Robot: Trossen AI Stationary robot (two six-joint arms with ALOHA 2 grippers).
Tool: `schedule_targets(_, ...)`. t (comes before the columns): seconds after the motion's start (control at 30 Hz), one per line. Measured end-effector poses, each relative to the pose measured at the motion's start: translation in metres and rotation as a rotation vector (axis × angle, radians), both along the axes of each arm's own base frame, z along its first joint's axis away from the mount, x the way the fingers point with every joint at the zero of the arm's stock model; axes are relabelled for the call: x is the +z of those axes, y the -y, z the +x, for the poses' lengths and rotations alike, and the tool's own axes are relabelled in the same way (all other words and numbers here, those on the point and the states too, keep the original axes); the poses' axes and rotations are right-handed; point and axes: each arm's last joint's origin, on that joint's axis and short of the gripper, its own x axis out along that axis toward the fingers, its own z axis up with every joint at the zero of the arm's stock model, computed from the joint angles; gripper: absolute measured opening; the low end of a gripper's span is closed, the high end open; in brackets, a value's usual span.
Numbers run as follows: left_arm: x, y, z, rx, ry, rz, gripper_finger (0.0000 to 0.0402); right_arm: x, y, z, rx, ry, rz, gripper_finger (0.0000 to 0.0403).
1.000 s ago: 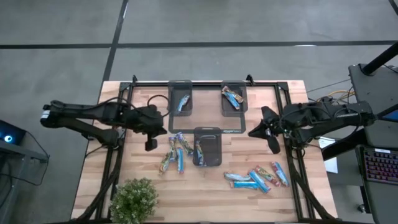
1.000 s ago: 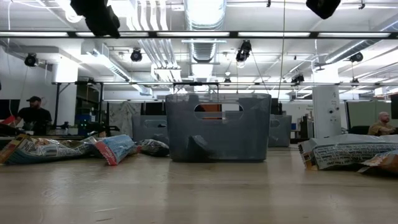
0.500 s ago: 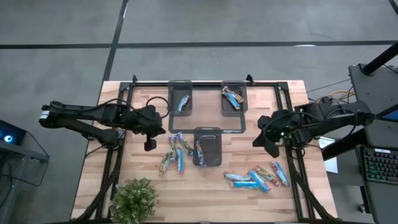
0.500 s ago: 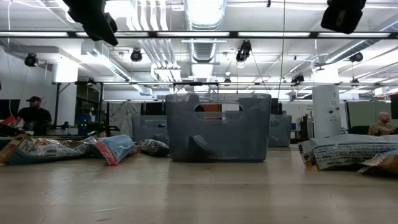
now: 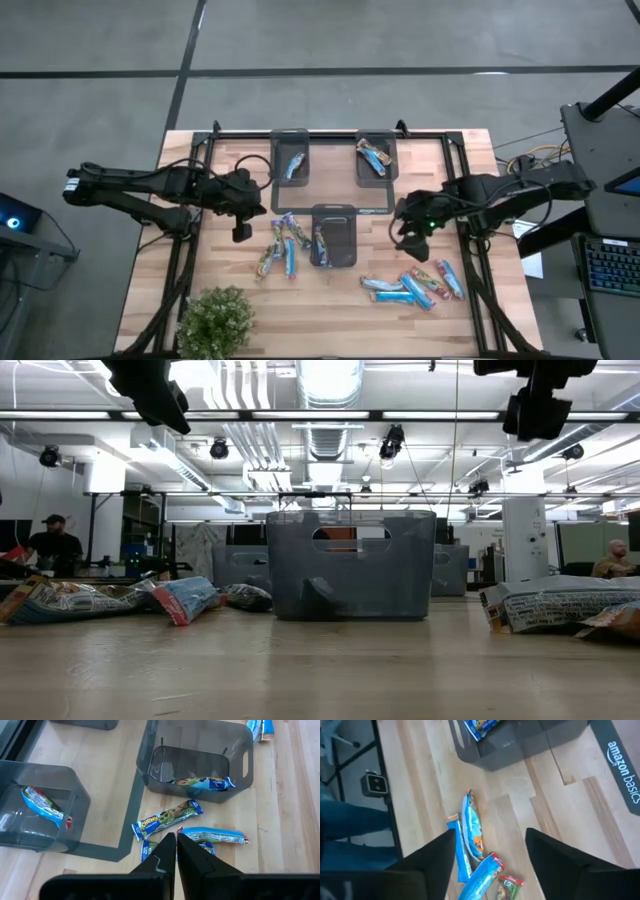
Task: Pick and place Granola Bars by type
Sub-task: Put the yellow granola bar into the right black bin
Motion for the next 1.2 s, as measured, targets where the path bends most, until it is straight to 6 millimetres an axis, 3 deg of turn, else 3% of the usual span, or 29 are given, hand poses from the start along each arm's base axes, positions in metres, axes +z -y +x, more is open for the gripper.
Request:
schedule_targets(0.27, 0.0, 0.0, 0.0, 0.008, 0.0, 0.008, 0.0, -0.011, -0.002, 0.011, 0.005, -0.052, -0.013, 0.0269)
schedule_targets(0.57, 0.0, 0.0, 0.0, 0.006, 0.0, 0.01, 0.0, -0.023, -0.008, 0.027, 0.038, -0.081, 0.045, 0.0263)
schedule_targets(0.77, 0.0, 0.0, 0.0, 0.006, -0.001, 0.01, 0.0, -0.035, -0.025, 0.039, 0.138, -0.073, 0.032, 0.026)
schedule_targets(1.2, 0.0, 0.0, 0.0, -0.018, -0.005, 0.032, 0.0, -0.084, -0.062, 0.06, 0.179, -0.265, 0.014, 0.026)
